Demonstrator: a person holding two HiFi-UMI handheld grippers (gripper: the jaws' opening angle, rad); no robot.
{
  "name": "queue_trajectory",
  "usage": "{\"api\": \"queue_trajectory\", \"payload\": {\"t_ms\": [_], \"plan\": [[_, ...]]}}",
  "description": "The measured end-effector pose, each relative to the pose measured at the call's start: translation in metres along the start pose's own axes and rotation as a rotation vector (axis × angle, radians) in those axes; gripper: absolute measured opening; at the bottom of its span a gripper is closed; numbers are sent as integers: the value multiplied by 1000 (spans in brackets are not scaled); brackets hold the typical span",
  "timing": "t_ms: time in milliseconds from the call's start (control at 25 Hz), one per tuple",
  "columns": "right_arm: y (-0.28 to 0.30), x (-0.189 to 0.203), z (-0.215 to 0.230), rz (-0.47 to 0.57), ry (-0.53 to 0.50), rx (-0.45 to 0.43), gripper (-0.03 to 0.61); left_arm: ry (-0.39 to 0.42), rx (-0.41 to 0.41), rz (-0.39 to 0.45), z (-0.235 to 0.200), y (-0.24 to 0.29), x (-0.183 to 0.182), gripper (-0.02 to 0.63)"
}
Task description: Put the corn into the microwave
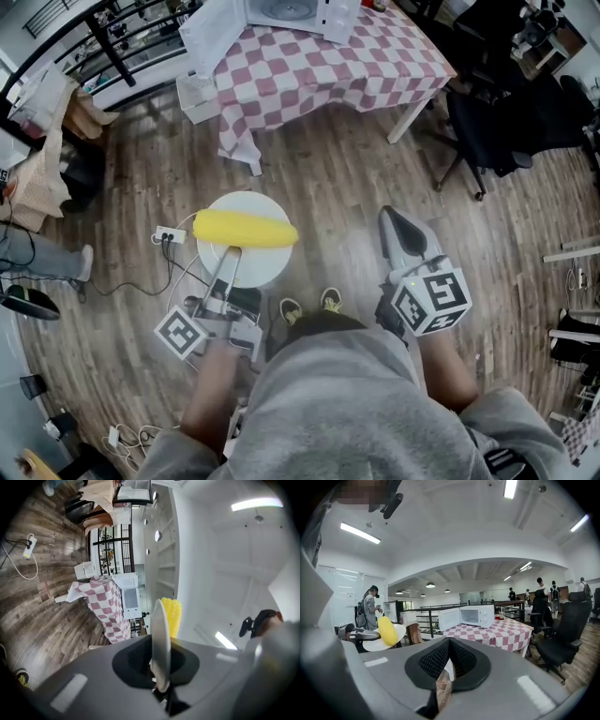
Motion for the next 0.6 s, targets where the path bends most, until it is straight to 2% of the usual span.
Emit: {"api": "queue_trajectory", "payload": {"t_ms": [280,600], "plan": [[6,1,-9,-3,13,-8,-3,-7,0,-4,-5,-3,-6,14],[26,-4,4,11,25,-8,-3,-13,-10,-7,-11,18,-14,15]]}}
Point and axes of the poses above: the fingertips, and each gripper's own axes: y forward along the fingers, z to its right, x out of its underside, the point moved 4 cm from there along -y, backward along the fingers, and after that the axes turned 4 degrees about -z, right-handed, at the moved point
